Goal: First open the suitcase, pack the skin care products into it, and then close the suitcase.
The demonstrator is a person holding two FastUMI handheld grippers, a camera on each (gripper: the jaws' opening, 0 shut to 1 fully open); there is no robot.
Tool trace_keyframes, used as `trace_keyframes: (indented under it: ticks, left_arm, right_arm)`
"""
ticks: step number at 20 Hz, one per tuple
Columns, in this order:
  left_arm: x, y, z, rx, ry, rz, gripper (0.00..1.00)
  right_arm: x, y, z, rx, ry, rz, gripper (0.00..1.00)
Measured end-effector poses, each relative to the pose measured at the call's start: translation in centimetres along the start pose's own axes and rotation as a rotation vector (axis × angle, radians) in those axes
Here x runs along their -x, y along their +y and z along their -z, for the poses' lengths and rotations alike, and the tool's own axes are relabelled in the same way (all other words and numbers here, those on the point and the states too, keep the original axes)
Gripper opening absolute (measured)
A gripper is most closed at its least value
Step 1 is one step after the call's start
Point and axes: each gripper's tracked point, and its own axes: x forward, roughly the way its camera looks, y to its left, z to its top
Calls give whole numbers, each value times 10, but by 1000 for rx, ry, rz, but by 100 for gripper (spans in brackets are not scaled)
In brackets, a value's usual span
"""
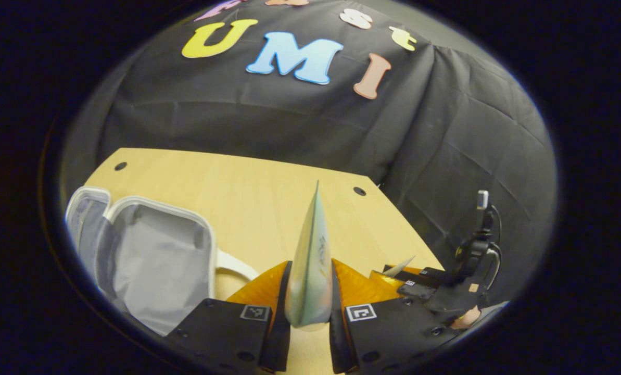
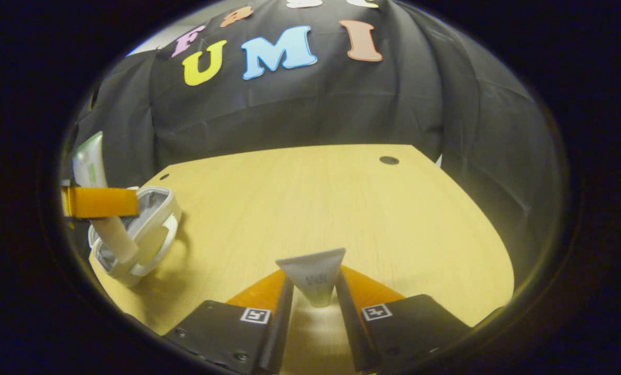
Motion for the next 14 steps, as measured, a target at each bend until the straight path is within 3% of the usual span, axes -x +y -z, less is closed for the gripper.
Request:
trace_keyframes:
  ticks: [1, 5, 10, 11, 14]
  left_arm:
    - [15, 14, -4, -2, -9, -22, 39]
    - [59, 87, -6, 14, 15, -114, 38]
    - [66, 189, 26, 18, 157, -227, 39]
    - [64, 207, 37, 16, 206, -248, 42]
    - [55, 244, 61, 5, 306, -285, 39]
  right_arm:
    - [-6, 2, -2, -13, -7, 5, 34]
    - [13, 32, -5, -114, 21, -15, 28]
    - [52, 146, -18, -164, 32, -179, 23]
    - [60, 170, -21, -168, 39, -216, 26]
    - [67, 225, -31, -153, 45, -279, 26]
